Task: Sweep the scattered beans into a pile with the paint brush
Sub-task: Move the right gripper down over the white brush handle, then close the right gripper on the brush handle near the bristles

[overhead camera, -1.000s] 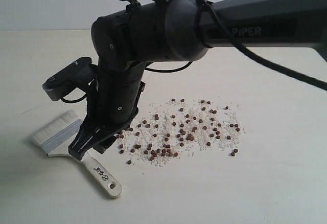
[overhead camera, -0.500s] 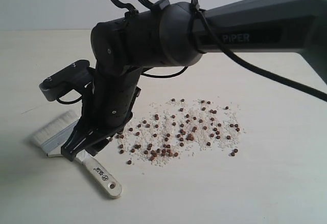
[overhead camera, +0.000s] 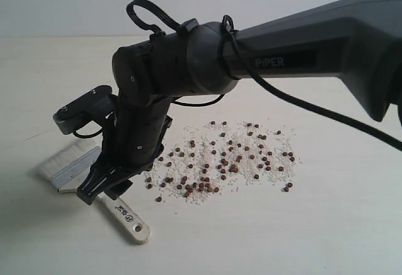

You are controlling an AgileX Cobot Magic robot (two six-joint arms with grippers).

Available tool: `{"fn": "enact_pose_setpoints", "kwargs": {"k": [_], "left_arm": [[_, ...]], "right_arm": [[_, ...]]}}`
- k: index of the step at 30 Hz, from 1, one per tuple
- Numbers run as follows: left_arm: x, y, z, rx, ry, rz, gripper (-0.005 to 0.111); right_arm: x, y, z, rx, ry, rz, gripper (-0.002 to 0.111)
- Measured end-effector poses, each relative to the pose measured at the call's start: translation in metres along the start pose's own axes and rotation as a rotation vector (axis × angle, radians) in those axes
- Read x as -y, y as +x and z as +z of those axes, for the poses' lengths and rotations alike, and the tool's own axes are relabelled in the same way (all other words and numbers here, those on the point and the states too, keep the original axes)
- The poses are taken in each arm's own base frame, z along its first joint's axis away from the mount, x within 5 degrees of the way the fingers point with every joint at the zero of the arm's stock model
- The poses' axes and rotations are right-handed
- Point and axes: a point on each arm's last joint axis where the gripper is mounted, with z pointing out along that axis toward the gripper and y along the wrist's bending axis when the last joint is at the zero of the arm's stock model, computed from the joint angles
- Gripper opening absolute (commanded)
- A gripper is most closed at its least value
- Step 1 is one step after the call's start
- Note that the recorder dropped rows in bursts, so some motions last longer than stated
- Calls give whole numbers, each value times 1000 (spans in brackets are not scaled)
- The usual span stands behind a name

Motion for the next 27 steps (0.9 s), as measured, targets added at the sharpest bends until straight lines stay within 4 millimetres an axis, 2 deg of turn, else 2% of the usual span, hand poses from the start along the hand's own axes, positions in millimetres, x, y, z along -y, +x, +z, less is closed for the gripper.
{"fn": "enact_pose_setpoints", "kwargs": {"k": [3,9,16,27], "left_arm": [[0,0,0,0,0,0,0],[0,0,0,0,0,0,0],[0,0,0,0,0,2,0],[0,0,0,0,0,2,0]], "right_arm": [[0,-3,-1,-11,-5,1,55],[-1,-22,-6,0,-15,12,55],[-9,-31,12,-58,-32,11,56],[-6,-26,29,-121,-23,34,56]]}}
